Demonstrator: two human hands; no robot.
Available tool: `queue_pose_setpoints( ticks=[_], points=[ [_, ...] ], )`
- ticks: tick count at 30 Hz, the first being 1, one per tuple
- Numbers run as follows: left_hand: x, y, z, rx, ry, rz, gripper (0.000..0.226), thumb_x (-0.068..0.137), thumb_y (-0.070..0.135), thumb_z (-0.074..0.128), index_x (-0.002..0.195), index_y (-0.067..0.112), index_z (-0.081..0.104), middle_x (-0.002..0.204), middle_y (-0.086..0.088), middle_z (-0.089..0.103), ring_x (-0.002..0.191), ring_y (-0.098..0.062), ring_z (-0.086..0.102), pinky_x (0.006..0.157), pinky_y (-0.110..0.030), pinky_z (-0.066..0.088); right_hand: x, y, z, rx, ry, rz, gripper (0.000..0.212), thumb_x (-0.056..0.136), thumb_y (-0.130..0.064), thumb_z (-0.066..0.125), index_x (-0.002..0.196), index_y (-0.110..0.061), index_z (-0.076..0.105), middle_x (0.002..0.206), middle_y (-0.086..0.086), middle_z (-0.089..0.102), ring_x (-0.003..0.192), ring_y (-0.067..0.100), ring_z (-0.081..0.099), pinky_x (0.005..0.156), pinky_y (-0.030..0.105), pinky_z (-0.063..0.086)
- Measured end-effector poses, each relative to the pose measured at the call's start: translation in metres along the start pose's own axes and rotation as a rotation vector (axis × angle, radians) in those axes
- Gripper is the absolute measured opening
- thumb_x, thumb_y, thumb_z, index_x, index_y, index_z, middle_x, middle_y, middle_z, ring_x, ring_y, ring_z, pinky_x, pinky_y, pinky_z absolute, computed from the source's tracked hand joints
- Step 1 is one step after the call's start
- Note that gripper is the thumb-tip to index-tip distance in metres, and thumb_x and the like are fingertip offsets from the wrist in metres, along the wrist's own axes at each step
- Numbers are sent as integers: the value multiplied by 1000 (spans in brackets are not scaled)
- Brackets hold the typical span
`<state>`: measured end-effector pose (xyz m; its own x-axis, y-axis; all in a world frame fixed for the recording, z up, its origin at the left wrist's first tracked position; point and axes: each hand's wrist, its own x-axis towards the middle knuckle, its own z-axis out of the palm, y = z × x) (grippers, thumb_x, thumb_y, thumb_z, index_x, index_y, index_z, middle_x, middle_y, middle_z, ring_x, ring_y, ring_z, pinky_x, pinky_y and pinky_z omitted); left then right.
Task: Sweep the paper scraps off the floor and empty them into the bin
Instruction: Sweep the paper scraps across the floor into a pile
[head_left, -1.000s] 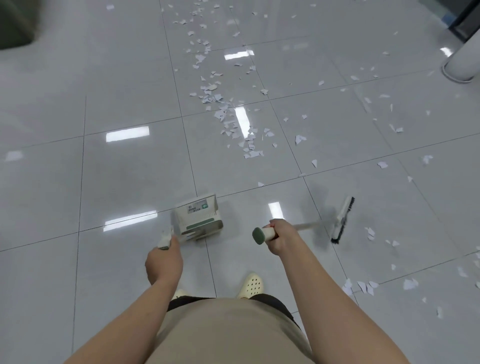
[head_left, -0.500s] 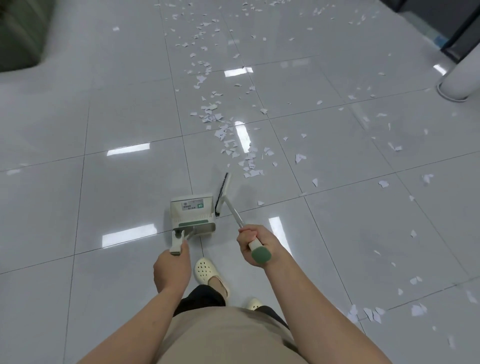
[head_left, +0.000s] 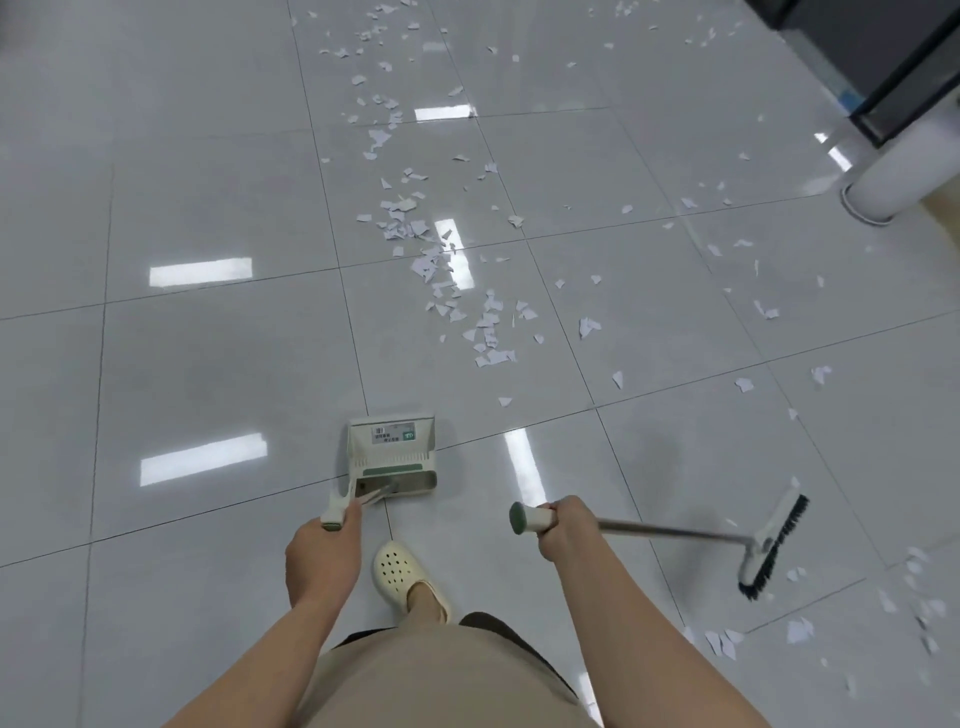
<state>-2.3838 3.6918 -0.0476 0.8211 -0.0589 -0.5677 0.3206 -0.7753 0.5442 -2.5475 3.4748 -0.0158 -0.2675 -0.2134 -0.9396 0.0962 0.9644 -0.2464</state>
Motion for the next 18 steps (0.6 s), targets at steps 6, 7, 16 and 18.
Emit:
queue_pose_setpoints(
  ticks=[6, 7, 16, 18],
  points=[
    [20, 16, -11, -5, -53, 11, 59, 96, 59, 56, 65, 8, 59, 64, -9, 62, 60, -28, 58, 52, -30, 39, -51, -1, 70, 6, -123, 26, 20, 85, 2, 49, 70, -12, 46, 71, 0, 51, 58, 15, 50, 38, 17, 45],
    [20, 16, -13, -12, -52, -2, 58, 97, 57, 56, 66, 8, 58, 65, -9, 62, 60, -28, 58, 52, -30, 39, -65, 2, 80, -28, -141, 42, 21, 85, 2, 48, 70, -11, 44, 71, 0, 49, 56, 15, 49, 39, 18, 45],
    [9, 7, -28, -97, 25, -124, 53, 98, 50, 51, 65, 10, 60, 67, -9, 64, 67, -29, 60, 55, -33, 42, -166, 91, 184, -400, -489, 142, 12, 89, 4, 45, 87, -7, 49, 58, 4, 46, 24, 13, 42, 29, 17, 38],
    [10, 6, -30, -150, 49, -166, 51, 98, 48, 53, 63, 12, 61, 67, -7, 65, 67, -28, 61, 56, -32, 45, -173, 103, 199, -472, -545, 174, 13, 90, 3, 47, 81, -7, 47, 54, 0, 42, 26, 10, 40, 30, 16, 38]
  ],
)
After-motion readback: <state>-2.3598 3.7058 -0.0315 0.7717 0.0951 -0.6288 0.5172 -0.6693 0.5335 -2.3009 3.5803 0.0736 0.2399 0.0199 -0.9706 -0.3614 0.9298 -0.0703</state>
